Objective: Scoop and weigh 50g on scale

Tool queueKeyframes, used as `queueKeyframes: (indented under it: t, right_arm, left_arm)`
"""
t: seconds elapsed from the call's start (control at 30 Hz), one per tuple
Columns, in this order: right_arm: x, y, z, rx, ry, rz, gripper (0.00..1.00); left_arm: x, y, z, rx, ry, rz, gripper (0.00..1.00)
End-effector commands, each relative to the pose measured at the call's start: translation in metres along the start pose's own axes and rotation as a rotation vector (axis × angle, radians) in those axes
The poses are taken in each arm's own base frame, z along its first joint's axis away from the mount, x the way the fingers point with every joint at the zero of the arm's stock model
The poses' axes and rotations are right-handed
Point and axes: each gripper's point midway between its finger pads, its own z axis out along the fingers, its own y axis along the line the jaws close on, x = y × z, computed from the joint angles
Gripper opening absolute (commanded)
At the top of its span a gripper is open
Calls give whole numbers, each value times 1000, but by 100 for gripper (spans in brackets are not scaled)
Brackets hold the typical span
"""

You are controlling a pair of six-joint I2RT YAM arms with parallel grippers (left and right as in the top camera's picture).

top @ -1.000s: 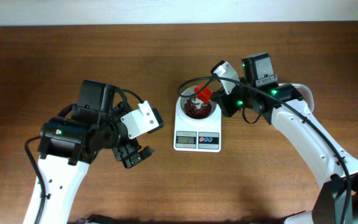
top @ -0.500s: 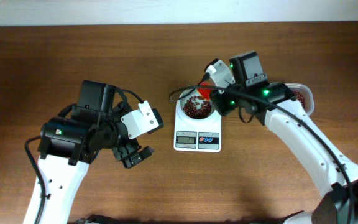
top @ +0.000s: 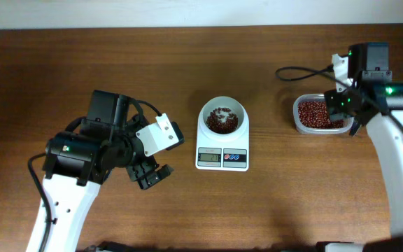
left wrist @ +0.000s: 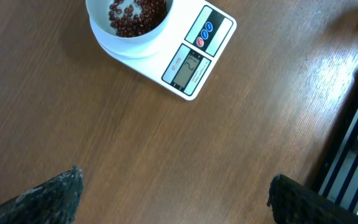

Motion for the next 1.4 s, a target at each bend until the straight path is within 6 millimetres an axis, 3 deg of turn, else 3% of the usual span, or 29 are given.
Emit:
queueKeyframes:
  t: [0.0,0.1,0.3,0.43,0.63,0.77,0.93,1.17,1.37]
  right_arm:
    - [9,10,39,-110,82,42,4]
    - [14,11,67,-106,142,37,4]
    - [16,-18,81,66,175,22,4]
    - [23,-23,88,110,193,15,4]
    - [41,-11,107,84,220,10,4]
    - [35,21,108,-102,182,28,4]
    - [33,39,105,-240,165,58,4]
    - [36,29,97,-481,112,250,4]
    - [47,12,109,-613,118,433,4]
  left_arm:
    - [-3,0,-1,7,-15,14,99]
    - [-3,0,-1,7,-15,14,99]
    - [-3,0,-1,7,-15,14,99]
    - [-3,0,-1,7,-15,14,99]
    - [-3,0,-1,7,-16,14,99]
    - [-3,0,-1,7,-15,14,99]
    - [-3,0,-1,7,-15,14,99]
    - [-3,0,-1,7,-16,14,99]
    - [-3,0,-1,7,-16,14,99]
